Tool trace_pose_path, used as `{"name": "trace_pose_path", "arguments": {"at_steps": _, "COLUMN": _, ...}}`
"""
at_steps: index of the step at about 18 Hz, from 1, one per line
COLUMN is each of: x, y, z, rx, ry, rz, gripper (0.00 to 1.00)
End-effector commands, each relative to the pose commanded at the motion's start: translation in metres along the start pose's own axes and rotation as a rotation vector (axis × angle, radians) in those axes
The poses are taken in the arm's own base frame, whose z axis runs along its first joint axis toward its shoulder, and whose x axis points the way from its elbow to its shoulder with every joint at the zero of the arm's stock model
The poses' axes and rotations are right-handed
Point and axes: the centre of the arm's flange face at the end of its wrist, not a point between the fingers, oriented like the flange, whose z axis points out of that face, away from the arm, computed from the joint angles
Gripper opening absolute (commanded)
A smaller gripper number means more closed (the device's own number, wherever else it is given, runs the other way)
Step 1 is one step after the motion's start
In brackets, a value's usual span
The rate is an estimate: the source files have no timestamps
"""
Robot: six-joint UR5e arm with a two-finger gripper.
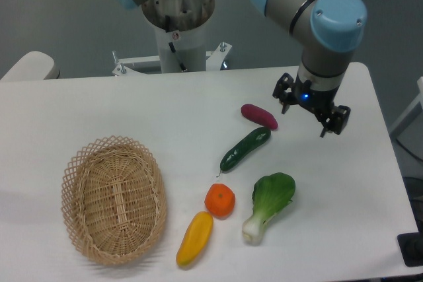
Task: Pick up the cucumber from the table
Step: 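Move the open gripper over the green cucumber and lower toward it, then close the gripper around the cucumber's end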
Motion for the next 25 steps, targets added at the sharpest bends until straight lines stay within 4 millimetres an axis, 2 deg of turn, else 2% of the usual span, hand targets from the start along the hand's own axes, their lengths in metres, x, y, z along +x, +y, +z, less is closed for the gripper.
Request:
{"name": "trace_pose_path", "arguments": {"at_steps": 2, "x": 0.007, "y": -0.001, "z": 0.021, "rx": 0.008, "ry": -0.010, "rz": -0.017, "gripper": 1.00}}
{"name": "trace_pose_path", "arguments": {"at_steps": 5, "x": 0.021, "y": 0.003, "z": 0.062, "rx": 0.020, "ry": -0.035, "rz": -0.042, "gripper": 1.00}}
{"name": "trace_pose_path", "arguments": {"at_steps": 9, "x": 0.024, "y": -0.001, "z": 0.090, "rx": 0.011, "ry": -0.008, "rz": -0.029, "gripper": 1.00}}
{"name": "trace_pose_path", "arguments": {"at_steps": 11, "x": 0.037, "y": -0.001, "z": 0.109, "rx": -0.001, "ry": 0.022, "rz": -0.017, "gripper": 1.00}}
{"name": "trace_pose_path", "arguments": {"at_steps": 14, "x": 0.050, "y": 0.001, "z": 0.126, "rx": -0.006, "ry": 0.036, "rz": -0.013, "gripper": 1.00}}
{"name": "trace_pose_path", "arguments": {"at_steps": 16, "x": 0.059, "y": -0.008, "z": 0.137, "rx": 0.000, "ry": 0.012, "rz": 0.010, "gripper": 1.00}}
{"name": "trace_pose_path", "arguments": {"at_steps": 18, "x": 0.065, "y": -0.008, "z": 0.150, "rx": -0.004, "ry": 0.017, "rz": 0.038, "gripper": 1.00}}
{"name": "trace_pose_path", "arguments": {"at_steps": 21, "x": 0.072, "y": -0.006, "z": 0.159, "rx": -0.009, "ry": 0.028, "rz": 0.121, "gripper": 1.00}}
{"name": "trace_pose_path", "arguments": {"at_steps": 25, "x": 0.079, "y": -0.004, "z": 0.169, "rx": -0.015, "ry": 0.039, "rz": 0.142, "gripper": 1.00}}
